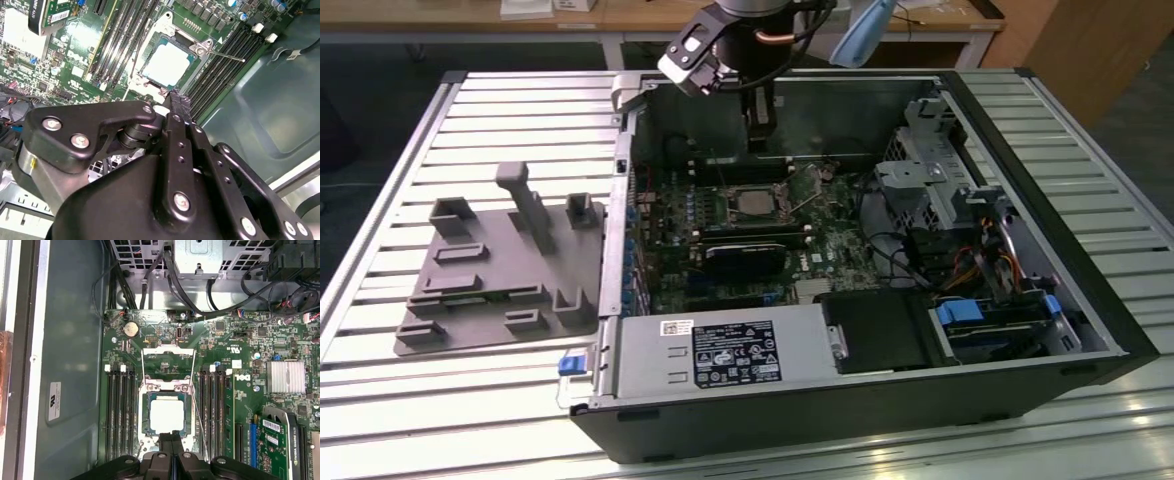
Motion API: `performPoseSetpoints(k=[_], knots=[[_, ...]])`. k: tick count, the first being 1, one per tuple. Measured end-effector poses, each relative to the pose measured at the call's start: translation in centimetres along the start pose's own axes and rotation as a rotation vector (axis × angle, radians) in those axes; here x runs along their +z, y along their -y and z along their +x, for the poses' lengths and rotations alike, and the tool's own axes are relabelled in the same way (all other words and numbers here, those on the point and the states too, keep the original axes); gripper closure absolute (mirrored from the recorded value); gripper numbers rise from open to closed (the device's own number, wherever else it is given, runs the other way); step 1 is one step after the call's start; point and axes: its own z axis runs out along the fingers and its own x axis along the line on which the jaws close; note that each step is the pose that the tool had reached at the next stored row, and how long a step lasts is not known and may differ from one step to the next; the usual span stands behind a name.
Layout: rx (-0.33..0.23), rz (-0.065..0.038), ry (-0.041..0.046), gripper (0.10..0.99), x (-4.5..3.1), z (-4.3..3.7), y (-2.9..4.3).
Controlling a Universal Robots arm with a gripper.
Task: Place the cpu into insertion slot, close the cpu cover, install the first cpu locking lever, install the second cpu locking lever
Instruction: 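Close the cpu cover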
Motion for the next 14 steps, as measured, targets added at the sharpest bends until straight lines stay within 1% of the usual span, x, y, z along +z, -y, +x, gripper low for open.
performPoseSetpoints(k=[4,5,6,11,13,14], knots=[[0.000,0.000,0.0001,0.980,-0.07,0.00,-0.01],[0.000,0.001,0.0001,0.980,0.00,0.00,-1.30],[0.000,0.001,0.0001,0.980,0.15,0.01,-3.01],[0.000,0.001,0.0001,0.980,0.16,0.01,-3.07],[0.000,0.001,0.0000,0.980,0.18,0.01,-3.25],[0.000,0.001,0.0000,0.980,0.24,0.02,-3.90]])
